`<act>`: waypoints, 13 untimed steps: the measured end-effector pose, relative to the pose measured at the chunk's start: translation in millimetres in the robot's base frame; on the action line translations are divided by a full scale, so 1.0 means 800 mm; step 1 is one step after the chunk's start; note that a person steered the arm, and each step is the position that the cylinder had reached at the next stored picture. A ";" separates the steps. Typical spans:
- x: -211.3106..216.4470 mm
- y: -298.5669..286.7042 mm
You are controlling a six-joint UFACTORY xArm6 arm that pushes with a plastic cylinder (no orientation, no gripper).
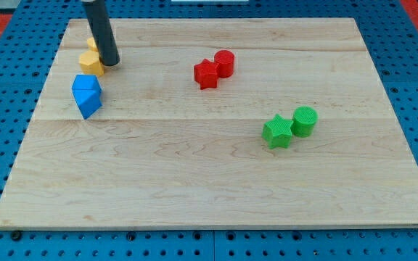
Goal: Push the yellow blocks to the top of the blue cube
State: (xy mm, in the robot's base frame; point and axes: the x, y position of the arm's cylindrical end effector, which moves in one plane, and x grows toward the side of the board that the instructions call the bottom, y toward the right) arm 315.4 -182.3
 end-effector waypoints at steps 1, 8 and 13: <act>-0.007 -0.004; -0.064 -0.072; -0.019 -0.082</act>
State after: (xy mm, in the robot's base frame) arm 300.2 -247.8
